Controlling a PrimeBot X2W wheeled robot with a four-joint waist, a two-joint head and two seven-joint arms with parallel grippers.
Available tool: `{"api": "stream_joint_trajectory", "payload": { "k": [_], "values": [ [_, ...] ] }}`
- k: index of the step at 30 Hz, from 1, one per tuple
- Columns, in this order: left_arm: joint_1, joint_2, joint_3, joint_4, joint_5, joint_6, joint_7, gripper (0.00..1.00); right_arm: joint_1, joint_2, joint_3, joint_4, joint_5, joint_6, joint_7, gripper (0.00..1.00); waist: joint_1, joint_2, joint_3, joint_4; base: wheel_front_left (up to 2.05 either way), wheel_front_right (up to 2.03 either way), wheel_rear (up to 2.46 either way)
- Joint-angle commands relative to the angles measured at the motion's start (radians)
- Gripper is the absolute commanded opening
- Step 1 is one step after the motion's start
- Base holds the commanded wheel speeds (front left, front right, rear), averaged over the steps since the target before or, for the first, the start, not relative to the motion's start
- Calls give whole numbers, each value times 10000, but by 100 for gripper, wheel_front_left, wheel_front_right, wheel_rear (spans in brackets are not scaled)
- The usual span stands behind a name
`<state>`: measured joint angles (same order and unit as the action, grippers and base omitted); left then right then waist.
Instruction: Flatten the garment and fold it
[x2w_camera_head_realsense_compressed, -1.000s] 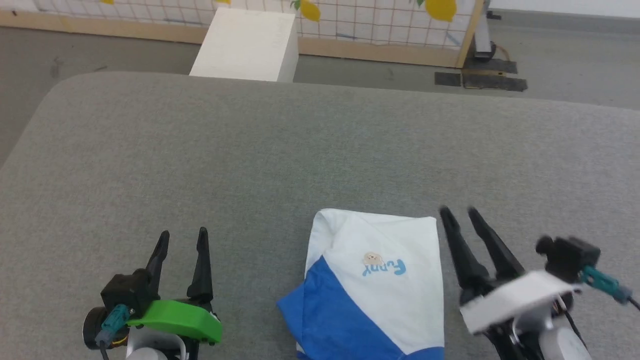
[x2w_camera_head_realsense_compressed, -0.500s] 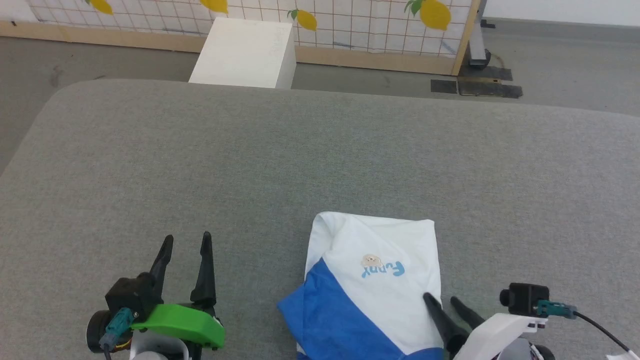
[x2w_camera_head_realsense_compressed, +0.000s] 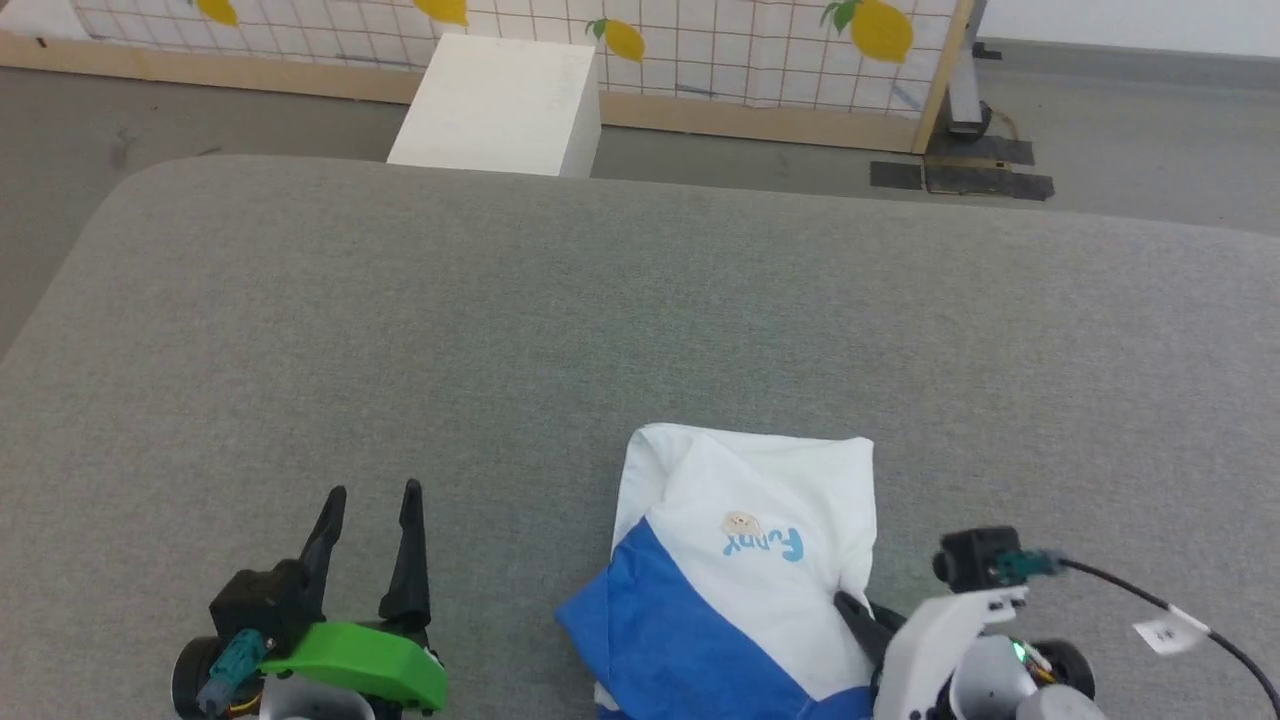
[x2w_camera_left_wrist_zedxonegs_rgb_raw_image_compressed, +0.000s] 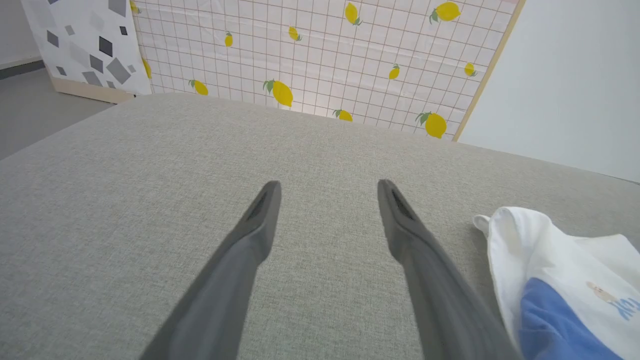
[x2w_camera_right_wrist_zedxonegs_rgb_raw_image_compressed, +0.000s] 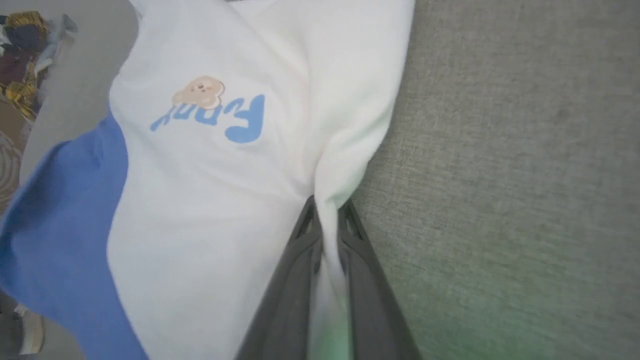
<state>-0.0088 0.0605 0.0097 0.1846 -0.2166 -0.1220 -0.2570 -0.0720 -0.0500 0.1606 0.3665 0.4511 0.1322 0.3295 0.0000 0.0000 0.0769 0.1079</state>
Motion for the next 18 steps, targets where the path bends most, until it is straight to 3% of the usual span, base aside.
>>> {"api": "stream_joint_trajectory", "payload": {
  "k": [1,4,7,13,18],
  "values": [
    [92,-50,25,-40,-2,17,-47,100,-248,-3,-52,-168,-801,-15,276,0,0,0,5,-235,0,0,0],
    [95,-54,46,-96,1,23,-47,100,-631,-103,-106,-931,-2872,-15,1094,0,0,0,58,-611,0,0,0],
    [49,-58,115,-192,-19,38,-47,100,-1054,-813,278,-1581,-3984,-15,1738,0,0,0,188,-1095,0,0,0],
    [-327,-64,154,-409,36,22,-47,100,-2218,-2733,663,-1835,-4672,-15,2199,0,0,0,750,-2286,0,0,0],
    [-835,-61,49,-578,186,5,-47,100,-3221,-3799,378,-1156,-4928,-15,1756,0,0,0,1444,-3032,0,0,0]
  ]
}}
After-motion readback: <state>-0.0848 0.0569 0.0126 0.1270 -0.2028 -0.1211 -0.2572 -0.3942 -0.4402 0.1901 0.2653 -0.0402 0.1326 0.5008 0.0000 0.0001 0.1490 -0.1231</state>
